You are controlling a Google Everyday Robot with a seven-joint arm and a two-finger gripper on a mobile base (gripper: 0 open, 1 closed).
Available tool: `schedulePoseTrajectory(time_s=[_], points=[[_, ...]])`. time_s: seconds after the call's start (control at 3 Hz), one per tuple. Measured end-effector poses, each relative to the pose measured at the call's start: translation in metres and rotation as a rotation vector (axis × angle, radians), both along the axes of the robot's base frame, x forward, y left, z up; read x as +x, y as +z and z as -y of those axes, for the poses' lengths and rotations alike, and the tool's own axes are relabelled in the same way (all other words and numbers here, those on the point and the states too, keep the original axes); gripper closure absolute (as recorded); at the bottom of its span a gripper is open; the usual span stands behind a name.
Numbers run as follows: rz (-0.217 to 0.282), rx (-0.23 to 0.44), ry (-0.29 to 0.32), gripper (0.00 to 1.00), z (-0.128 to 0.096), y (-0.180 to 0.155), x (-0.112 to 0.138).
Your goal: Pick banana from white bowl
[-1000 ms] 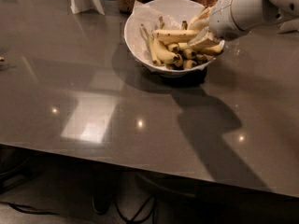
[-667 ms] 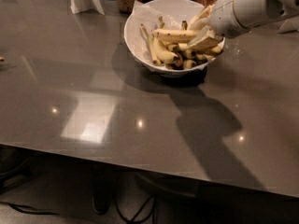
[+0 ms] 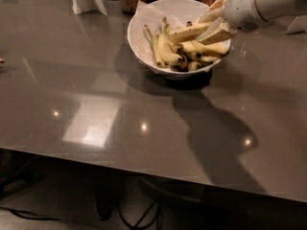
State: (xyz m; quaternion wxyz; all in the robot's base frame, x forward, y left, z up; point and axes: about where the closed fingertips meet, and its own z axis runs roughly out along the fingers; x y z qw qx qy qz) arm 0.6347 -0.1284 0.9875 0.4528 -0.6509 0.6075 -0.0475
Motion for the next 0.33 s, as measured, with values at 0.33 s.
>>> schedulePoseTrajectory(time_s=[0.33], points=[[0.005,0.037,0.033,1.00,0.0037,0.0124,-0.0172]])
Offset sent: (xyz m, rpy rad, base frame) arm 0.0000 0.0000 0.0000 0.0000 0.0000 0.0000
